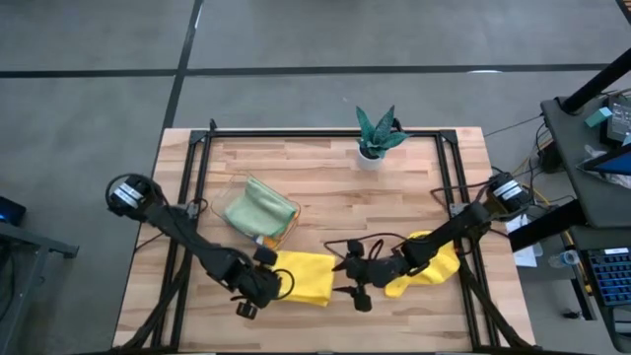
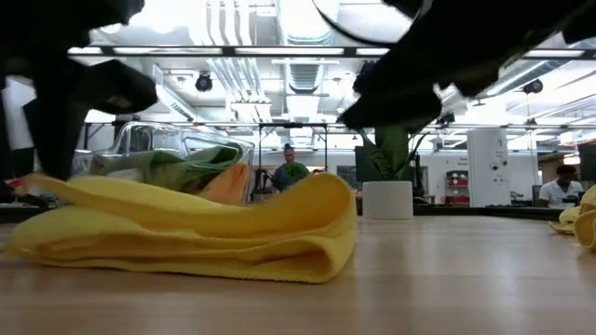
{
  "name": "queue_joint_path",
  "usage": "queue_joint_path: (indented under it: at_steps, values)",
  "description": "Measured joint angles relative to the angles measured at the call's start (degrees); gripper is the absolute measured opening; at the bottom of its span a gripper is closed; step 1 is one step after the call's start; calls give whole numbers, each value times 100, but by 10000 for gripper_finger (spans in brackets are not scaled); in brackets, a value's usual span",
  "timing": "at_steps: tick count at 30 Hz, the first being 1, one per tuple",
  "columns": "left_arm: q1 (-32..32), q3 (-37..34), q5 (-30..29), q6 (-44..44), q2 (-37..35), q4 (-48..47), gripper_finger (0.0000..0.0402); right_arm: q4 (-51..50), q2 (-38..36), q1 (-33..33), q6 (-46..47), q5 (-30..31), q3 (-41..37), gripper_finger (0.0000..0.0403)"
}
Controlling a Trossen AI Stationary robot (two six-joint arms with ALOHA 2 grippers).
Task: Fold microfiber towels
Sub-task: Fold the left yellow microfiber cloth, then put the yellow microfiber cloth into the transparent bin
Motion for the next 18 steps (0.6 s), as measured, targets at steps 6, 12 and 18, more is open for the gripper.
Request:
queue_joint_path:
  at_steps: [6, 12, 18]
  values:
    - [-101, 6, 26, -516, -61, -371, 140, -5, 798, 2, -468, -64, 607, 244]
    - [-224, 124, 152, -997, -69, -337, 144, -340, 1380, 1, -938, -239, 1471, 244]
    - [-376, 127, 329, -1816, -69, -339, 144, -1169, 1698, 0, -1041, -233, 2111, 244]
